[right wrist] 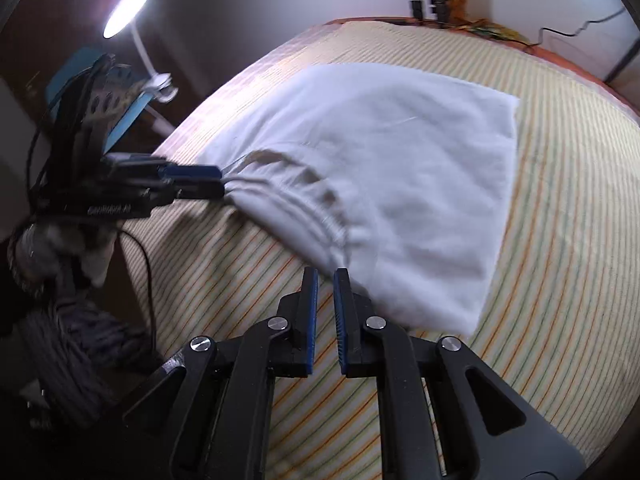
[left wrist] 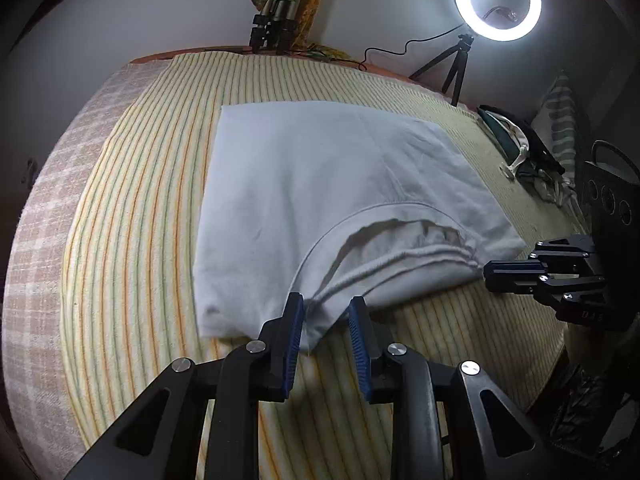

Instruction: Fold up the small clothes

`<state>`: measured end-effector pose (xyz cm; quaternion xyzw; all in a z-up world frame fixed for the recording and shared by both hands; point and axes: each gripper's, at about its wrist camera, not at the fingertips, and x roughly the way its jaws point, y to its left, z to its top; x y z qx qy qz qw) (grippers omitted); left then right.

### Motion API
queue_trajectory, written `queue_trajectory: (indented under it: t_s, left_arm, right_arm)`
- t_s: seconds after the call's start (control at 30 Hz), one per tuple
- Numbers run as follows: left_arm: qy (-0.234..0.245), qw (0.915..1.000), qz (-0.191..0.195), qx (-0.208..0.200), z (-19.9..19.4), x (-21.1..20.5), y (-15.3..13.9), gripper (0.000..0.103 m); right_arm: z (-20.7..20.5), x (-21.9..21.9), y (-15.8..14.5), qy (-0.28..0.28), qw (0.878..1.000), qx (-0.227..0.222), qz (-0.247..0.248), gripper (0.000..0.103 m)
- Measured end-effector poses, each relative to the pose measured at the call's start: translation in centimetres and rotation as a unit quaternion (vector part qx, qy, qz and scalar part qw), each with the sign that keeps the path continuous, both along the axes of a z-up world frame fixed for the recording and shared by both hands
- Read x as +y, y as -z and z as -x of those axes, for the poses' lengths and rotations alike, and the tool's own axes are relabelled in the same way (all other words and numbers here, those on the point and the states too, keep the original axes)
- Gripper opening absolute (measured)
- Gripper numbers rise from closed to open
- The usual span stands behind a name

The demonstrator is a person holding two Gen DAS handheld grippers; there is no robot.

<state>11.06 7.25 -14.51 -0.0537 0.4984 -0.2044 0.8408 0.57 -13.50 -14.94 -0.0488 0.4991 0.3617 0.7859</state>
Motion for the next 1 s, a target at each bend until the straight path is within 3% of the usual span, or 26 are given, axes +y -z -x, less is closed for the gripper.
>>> queue_trajectory:
  t_s: [0.1, 0.2, 0.3, 0.47, 0.6, 0.77, 0.8, 0.9, 1.0]
  left_arm:
    - [-0.015, 0.9998, 0.007, -0.008, 1.1, 1.1, -1.2, 0.022]
    - [-0.023, 0.9989, 0.001, -0.04, 1.4, 1.1, -3.0, 0.025]
    - [-0.031, 0.9976, 0.014, -0.06, 0.8, 0.3, -4.3, 0.027]
    - [-0.011, 0.9975, 0.006, -0.069, -0.7, -2.9, -4.3, 0.028]
    - [0.013, 0.9975, -0.011, -0.069, -1.6, -5.3, -3.3, 0.028]
    - [0.018, 0.9979, -0.021, -0.059, -2.9, -6.3, -1.9, 0.028]
    - [0.019, 0.9981, -0.023, -0.055, -3.0, -6.4, -1.7, 0.028]
    - [0.025, 0.9986, -0.027, -0.038, -3.3, -6.5, -0.6, 0.028]
    - [0.033, 0.9985, -0.032, -0.029, -3.3, -6.6, 0.2, 0.028]
  right_arm:
    - [-0.5, -2.0, -1.8, 0.004, 0.999, 0.004, -0.052, 0.011]
    - [-3.3, -5.3, -3.8, 0.07, 0.992, -0.002, -0.1, 0.041]
    - [-6.9, -8.3, -4.4, 0.13, 0.981, 0.018, -0.144, 0.042]
    - [-12.4, -11.1, -2.0, 0.196, 0.963, 0.076, -0.166, 0.042]
    - [-15.5, -11.0, -0.2, 0.206, 0.95, 0.125, -0.2, 0.042]
    - [-18.2, -9.9, 0.7, 0.206, 0.944, 0.147, -0.212, 0.042]
    - [-18.5, -10.3, 1.1, 0.212, 0.942, 0.151, -0.211, 0.041]
    - [-19.3, -10.2, 2.4, 0.225, 0.926, 0.187, -0.241, 0.011]
    - [-19.5, -10.4, 2.0, 0.23, 0.925, 0.172, -0.25, 0.008]
